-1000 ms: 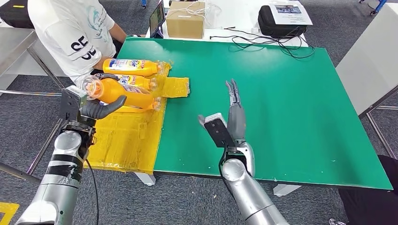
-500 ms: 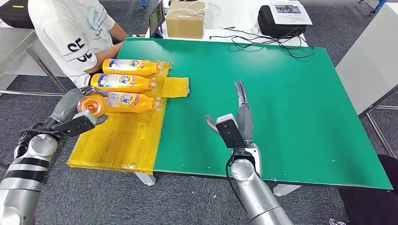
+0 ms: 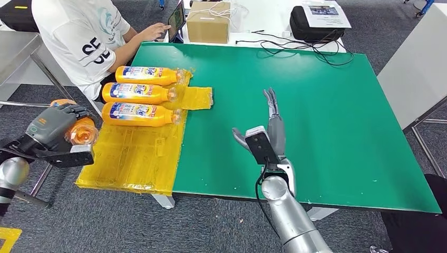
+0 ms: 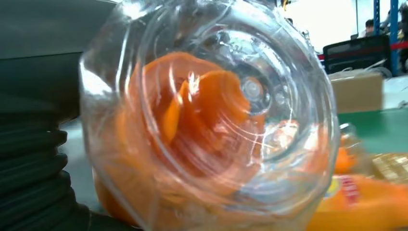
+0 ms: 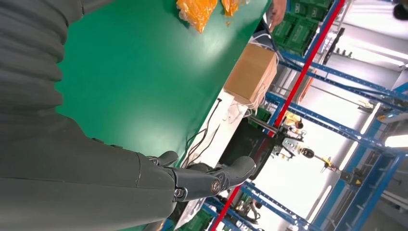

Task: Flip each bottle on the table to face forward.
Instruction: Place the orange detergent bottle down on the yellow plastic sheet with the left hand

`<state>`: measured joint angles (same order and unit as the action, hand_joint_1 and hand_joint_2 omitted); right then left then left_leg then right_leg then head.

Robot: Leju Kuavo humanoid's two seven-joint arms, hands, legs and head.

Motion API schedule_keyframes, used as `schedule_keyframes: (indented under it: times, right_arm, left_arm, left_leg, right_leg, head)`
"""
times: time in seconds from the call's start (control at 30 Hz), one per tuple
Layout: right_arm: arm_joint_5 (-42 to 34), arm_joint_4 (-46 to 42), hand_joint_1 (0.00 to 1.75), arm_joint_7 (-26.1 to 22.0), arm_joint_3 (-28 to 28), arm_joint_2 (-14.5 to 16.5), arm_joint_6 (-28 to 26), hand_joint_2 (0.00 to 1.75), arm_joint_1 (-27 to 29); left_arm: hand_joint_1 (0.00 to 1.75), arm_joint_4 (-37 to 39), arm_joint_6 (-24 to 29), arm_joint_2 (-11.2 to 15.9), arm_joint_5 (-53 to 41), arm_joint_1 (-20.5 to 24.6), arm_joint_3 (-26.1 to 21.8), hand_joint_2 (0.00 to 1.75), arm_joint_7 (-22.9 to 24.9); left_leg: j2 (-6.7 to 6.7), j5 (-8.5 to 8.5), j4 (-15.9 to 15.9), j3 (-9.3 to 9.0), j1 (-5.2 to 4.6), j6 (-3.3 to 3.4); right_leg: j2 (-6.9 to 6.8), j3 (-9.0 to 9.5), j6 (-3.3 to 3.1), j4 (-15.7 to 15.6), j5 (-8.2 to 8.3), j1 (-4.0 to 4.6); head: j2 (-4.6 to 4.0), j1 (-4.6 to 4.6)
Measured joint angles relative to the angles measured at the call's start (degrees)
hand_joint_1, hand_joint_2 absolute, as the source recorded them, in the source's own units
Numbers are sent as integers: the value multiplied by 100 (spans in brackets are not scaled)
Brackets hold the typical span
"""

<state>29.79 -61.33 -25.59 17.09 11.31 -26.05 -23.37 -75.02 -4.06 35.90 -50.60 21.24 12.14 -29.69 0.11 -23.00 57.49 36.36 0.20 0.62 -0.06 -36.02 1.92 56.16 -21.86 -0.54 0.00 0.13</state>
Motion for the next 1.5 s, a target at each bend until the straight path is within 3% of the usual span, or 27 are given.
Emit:
schedule_keyframes:
  times: [0.13,0.3,0.53,0.8,1.03,1.07,1.17,1.2,1.5]
  right_arm:
    - [55,77,0,9,0,38,62,175,-96]
    - [144,188,0,61,4,129,118,175,-255]
    - [196,304,0,90,9,176,166,175,-323]
    - [236,454,0,137,60,320,232,175,-516]
    - [330,751,0,205,185,401,273,175,-671]
    - [329,797,0,196,194,409,270,175,-684]
    - [323,905,0,190,205,424,269,175,-722]
    - [320,933,0,190,208,426,269,175,-733]
    - [316,1070,0,197,272,432,271,175,-781]
  left_arm:
    - [175,-61,449,53,-591,-33,381,175,140]
    - [175,198,1117,-218,-1108,-10,1081,175,282]
    - [175,574,1308,-506,-1210,56,1596,175,306]
    - [175,1662,1494,-1403,-1389,425,2285,175,172]
    - [175,2766,1654,-2203,-994,747,2652,175,-44]
    - [139,2890,1702,-2289,-981,774,2680,175,-50]
    - [8,3169,1751,-2462,-942,856,2743,175,-67]
    - [0,3236,1760,-2504,-911,875,2756,175,-78]
    - [0,3482,1803,-2703,-657,894,2773,175,-160]
  left_leg:
    - [-3,0,0,0,-1,0]
    - [-2,1,1,0,-8,1]
    - [-2,0,2,0,-8,1]
    - [-6,1,2,1,-9,2]
    - [-8,1,3,0,-11,3]
    - [-8,1,3,0,-11,3]
    - [-8,1,3,0,-11,3]
    - [-8,1,2,0,-10,3]
    - [-8,2,2,-1,-10,3]
  right_leg:
    - [-1,1,0,-1,0,-2]
    - [0,1,1,-2,1,-8]
    - [-1,-1,2,-2,1,-8]
    - [-2,2,3,-2,2,-9]
    - [-2,6,4,-1,3,-10]
    - [-2,7,4,-1,3,-10]
    - [-2,6,4,-1,3,-9]
    - [-2,6,4,-1,3,-9]
    - [-3,10,4,-1,3,-9]
  head:
    - [0,0]
    - [0,1]
    - [0,-2]
    - [0,-1]
    - [0,-1]
    - [0,-2]
    - [0,-2]
    - [0,-3]
    - [0,-2]
